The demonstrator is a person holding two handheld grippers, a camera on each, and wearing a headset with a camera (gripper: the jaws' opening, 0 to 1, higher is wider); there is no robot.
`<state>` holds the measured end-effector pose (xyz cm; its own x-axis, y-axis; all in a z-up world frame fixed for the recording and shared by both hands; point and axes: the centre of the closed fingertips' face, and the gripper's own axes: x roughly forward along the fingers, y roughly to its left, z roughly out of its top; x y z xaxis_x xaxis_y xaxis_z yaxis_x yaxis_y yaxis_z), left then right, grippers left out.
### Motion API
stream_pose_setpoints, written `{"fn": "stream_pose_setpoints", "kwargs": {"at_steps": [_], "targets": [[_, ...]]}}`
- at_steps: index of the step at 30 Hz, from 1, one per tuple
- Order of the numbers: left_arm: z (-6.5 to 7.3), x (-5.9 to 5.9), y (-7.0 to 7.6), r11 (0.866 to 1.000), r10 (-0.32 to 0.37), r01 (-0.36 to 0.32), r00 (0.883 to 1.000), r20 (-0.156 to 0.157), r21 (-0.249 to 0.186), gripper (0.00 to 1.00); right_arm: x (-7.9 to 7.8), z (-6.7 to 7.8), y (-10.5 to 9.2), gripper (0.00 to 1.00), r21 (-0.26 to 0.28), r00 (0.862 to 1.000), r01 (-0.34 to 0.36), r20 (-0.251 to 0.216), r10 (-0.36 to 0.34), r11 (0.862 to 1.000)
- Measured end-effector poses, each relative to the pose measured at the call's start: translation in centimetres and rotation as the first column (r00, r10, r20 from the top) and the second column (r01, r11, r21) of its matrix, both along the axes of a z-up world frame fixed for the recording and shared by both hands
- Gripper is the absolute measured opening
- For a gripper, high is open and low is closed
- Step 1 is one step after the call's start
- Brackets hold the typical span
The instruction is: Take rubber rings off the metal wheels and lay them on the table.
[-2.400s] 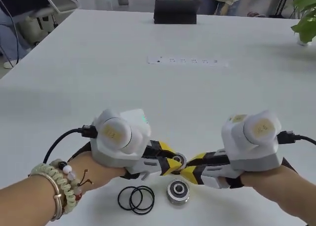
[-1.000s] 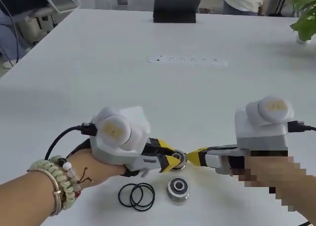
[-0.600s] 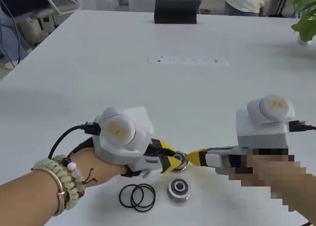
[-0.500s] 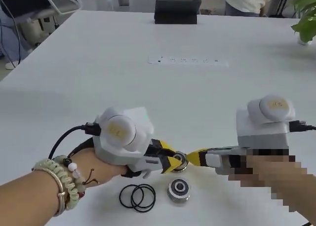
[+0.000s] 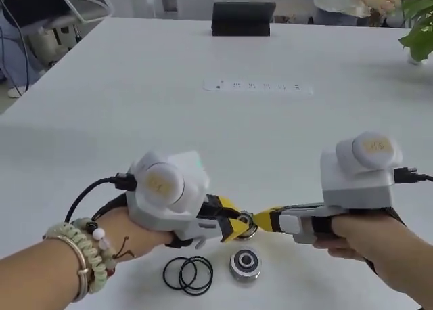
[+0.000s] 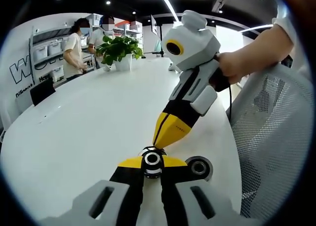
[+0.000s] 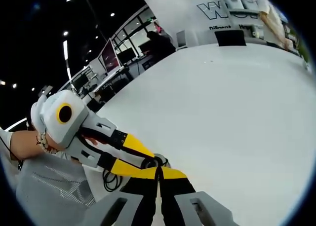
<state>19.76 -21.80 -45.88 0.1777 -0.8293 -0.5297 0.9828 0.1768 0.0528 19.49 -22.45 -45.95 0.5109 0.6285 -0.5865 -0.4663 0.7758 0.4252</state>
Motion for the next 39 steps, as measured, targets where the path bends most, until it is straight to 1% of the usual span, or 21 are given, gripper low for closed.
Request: {"fn": "stream_pose_setpoints", "kwargs": {"at_steps": [9, 12, 17, 18, 19, 21, 22, 24, 26, 28, 31, 35, 37, 39], "targets": [[0.0, 0.0, 0.0, 1.000, 0.000, 0.000, 1.000, -0.002, -0.008, 0.07, -0.1, 0.3, 0.4, 0.00, 0.000, 1.000, -0.012, 0.009, 0.012, 1.000], [0.0, 0.0, 0.0, 1.000, 0.000, 0.000, 1.000, -0.002, -0.011, 0.07, -0.1, 0.5, 0.6, 0.00, 0.008, 1.000, -0.018, 0.013, 0.018, 1.000], [0.0, 0.0, 0.1, 1.000, 0.000, 0.000, 1.000, 0.000, -0.018, 0.07, -0.1, 1.1, 1.3, 0.00, 0.011, 0.998, -0.043, 0.041, 0.043, 0.999], [0.0, 0.0, 0.1, 1.000, -0.001, 0.001, 1.000, -0.001, -0.020, 0.07, 0.0, 1.3, 1.4, 0.00, 0.017, 0.997, -0.047, 0.058, 0.046, 0.999], [0.0, 0.0, 0.1, 1.000, -0.002, 0.002, 1.000, -0.001, -0.022, 0.07, 0.0, 1.3, 1.4, 0.00, 0.013, 0.997, -0.050, 0.056, 0.049, 0.999], [0.0, 0.0, 0.1, 1.000, -0.002, 0.002, 1.000, -0.002, -0.023, 0.07, 0.0, 1.1, 1.2, 0.00, -0.038, 0.993, -0.075, 0.087, 0.078, 0.996], [0.0, 0.0, 0.1, 1.000, -0.001, 0.001, 1.000, -0.002, -0.024, 0.07, 0.0, 0.8, 1.0, 0.00, -0.061, 0.992, -0.080, 0.091, 0.085, 0.995], [0.0, 0.0, 0.1, 1.000, -0.001, 0.001, 1.000, -0.002, -0.029, 0.07, 0.1, 0.5, 0.9, 0.00, -0.056, 0.994, -0.078, 0.078, 0.082, 0.995], [0.1, 0.0, 0.1, 0.999, 0.006, -0.006, 1.000, -0.010, -0.034, 0.07, 0.1, 0.1, 0.6, 0.00, -0.071, 0.995, -0.072, 0.069, 0.077, 0.995], [0.1, 0.0, 0.1, 0.999, 0.008, -0.008, 1.000, -0.012, -0.035, 0.07, 0.1, -0.1, 0.3, 0.00, -0.083, 0.995, -0.068, 0.063, 0.073, 0.994], [0.1, 0.0, 0.0, 0.999, 0.009, -0.010, 1.000, -0.017, -0.031, 0.07, 0.1, -0.2, 0.1, 0.00, -0.087, 0.996, -0.062, 0.060, 0.067, 0.994], [0.1, 0.0, 0.0, 1.000, 0.009, -0.010, 1.000, -0.026, -0.025, 0.08, 0.2, -0.2, 0.0, 0.00, -0.079, 0.997, -0.052, 0.056, 0.057, 0.995], [0.1, -0.2, 0.1, 1.000, -0.004, 0.003, 0.999, -0.035, -0.019, 0.11, 0.2, -0.2, 0.0, 0.00, -0.078, 0.997, -0.050, 0.054, 0.054, 0.996], [0.0, -0.2, 0.1, 1.000, -0.005, 0.005, 1.000, -0.028, -0.009, 0.11, 0.2, -0.2, 0.1, 0.00, -0.072, 0.997, -0.047, 0.051, 0.051, 0.996]]}}
